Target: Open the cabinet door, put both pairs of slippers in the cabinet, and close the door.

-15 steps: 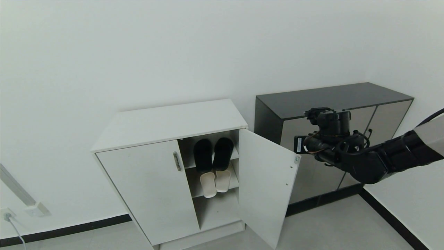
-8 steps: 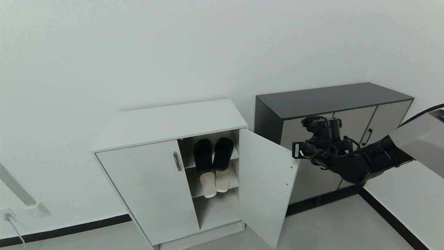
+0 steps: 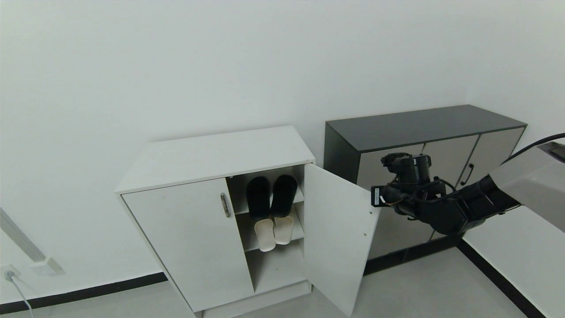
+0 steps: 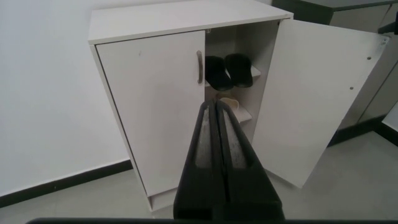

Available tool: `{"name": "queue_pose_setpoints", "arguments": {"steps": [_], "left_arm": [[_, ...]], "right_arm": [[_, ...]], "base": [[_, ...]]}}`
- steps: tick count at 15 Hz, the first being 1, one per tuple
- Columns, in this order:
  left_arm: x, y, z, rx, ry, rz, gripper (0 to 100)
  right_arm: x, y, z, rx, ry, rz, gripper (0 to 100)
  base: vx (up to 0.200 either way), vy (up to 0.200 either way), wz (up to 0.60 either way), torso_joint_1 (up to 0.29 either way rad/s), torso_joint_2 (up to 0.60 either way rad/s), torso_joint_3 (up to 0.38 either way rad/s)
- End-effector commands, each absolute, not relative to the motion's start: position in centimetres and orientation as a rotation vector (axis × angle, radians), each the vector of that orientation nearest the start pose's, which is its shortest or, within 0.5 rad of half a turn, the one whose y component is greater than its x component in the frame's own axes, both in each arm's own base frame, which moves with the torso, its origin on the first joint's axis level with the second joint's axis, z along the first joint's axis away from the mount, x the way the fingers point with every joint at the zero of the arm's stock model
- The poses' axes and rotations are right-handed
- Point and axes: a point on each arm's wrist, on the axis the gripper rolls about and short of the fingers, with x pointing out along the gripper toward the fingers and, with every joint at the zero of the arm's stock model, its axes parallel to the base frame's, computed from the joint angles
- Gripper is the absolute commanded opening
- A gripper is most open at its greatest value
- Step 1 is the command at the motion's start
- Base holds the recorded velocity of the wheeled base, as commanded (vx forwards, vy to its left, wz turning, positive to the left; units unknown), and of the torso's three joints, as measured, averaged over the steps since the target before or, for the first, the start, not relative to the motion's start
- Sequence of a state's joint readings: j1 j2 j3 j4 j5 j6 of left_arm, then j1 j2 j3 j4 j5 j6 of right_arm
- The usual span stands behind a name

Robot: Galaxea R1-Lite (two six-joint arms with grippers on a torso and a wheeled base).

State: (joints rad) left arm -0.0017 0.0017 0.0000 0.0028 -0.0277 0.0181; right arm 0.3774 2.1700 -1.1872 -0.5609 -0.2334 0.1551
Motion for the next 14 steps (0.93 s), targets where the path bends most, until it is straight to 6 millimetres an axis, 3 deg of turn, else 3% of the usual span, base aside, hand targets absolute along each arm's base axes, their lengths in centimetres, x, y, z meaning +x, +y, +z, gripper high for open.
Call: {"name": "queue_pose_setpoints", "arguments": {"steps": [1, 7, 14], "left_arm": [[-2.3, -0.1, 7.5, 0.018, 0.004, -0.029, 0], [-2.3, -0.1, 7.5, 0.018, 0.004, -0.029, 0], [-2.3, -0.1, 7.5, 0.018, 0.004, -0.029, 0]], "right_arm": [[39.3, 15.3, 10.3, 0.026, 0.411, 0.116, 0], [37.2, 17.3, 10.6, 0.008, 0.426, 0.178, 0], [32.0, 22.3, 11.1, 0.004, 0.452, 0.336, 0]], "base": [[0.000, 0.000, 0.00, 0.000, 0.00, 0.000], [0.000, 0.000, 0.00, 0.000, 0.00, 0.000], [0.000, 0.000, 0.00, 0.000, 0.00, 0.000]]}}
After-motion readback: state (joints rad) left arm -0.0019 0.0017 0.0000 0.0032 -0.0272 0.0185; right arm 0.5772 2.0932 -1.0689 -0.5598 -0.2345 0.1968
